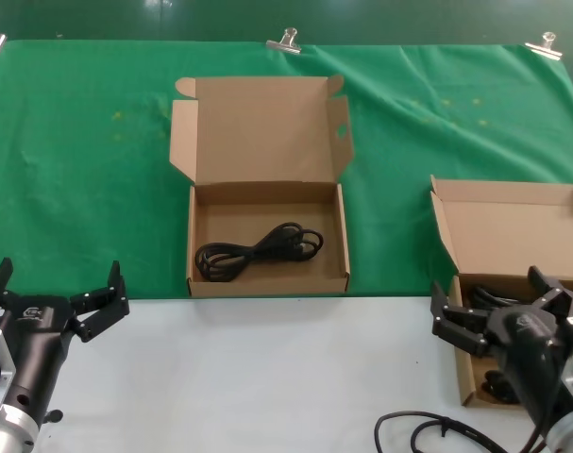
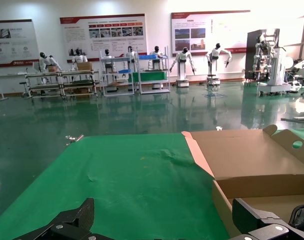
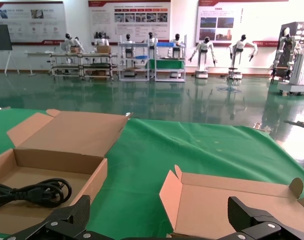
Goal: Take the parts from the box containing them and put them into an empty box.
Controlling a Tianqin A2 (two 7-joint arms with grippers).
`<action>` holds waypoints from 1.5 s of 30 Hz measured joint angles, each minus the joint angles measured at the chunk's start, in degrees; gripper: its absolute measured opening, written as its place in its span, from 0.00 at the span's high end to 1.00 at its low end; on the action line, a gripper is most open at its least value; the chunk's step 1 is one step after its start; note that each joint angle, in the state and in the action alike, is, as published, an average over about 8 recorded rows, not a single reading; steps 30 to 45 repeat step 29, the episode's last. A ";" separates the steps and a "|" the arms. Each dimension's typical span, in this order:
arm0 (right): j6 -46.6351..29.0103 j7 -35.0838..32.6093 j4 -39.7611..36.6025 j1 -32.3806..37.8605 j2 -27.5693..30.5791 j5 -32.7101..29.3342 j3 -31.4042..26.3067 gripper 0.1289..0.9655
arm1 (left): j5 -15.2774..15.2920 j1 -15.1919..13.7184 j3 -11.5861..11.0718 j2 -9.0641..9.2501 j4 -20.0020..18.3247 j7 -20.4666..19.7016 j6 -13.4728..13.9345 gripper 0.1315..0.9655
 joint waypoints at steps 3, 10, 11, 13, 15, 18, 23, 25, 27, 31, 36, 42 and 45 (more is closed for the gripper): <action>0.00 0.00 0.00 0.00 0.00 0.00 0.00 0.00 | 0.00 0.00 0.00 0.00 0.00 0.00 0.00 0.00; 0.00 0.00 0.00 0.00 0.00 0.00 0.00 0.00 | 0.00 0.00 0.00 0.00 0.00 0.00 0.00 0.00; 0.00 0.00 0.00 0.00 0.00 0.00 0.00 0.00 | 0.00 0.00 0.00 0.00 0.00 0.00 0.00 0.00; 0.00 0.00 0.00 0.00 0.00 0.00 0.00 0.00 | 0.00 0.00 0.00 0.00 0.00 0.00 0.00 0.00; 0.00 0.00 0.00 0.00 0.00 0.00 0.00 0.00 | 0.00 0.00 0.00 0.00 0.00 0.00 0.00 0.00; 0.00 0.00 0.00 0.00 0.00 0.00 0.00 0.00 | 0.00 0.00 0.00 0.00 0.00 0.00 0.00 0.00; 0.00 0.00 0.00 0.00 0.00 0.00 0.00 0.00 | 0.00 0.00 0.00 0.00 0.00 0.00 0.00 0.00; 0.00 0.00 0.00 0.00 0.00 0.00 0.00 0.00 | 0.00 0.00 0.00 0.00 0.00 0.00 0.00 0.00; 0.00 0.00 0.00 0.00 0.00 0.00 0.00 0.00 | 0.00 0.00 0.00 0.00 0.00 0.00 0.00 0.00; 0.00 0.00 0.00 0.00 0.00 0.00 0.00 0.00 | 0.00 0.00 0.00 0.00 0.00 0.00 0.00 0.00; 0.00 0.00 0.00 0.00 0.00 0.00 0.00 0.00 | 0.00 0.00 0.00 0.00 0.00 0.00 0.00 0.00; 0.00 0.00 0.00 0.00 0.00 0.00 0.00 0.00 | 0.00 0.00 0.00 0.00 0.00 0.00 0.00 0.00; 0.00 0.00 0.00 0.00 0.00 0.00 0.00 0.00 | 0.00 0.00 0.00 0.00 0.00 0.00 0.00 0.00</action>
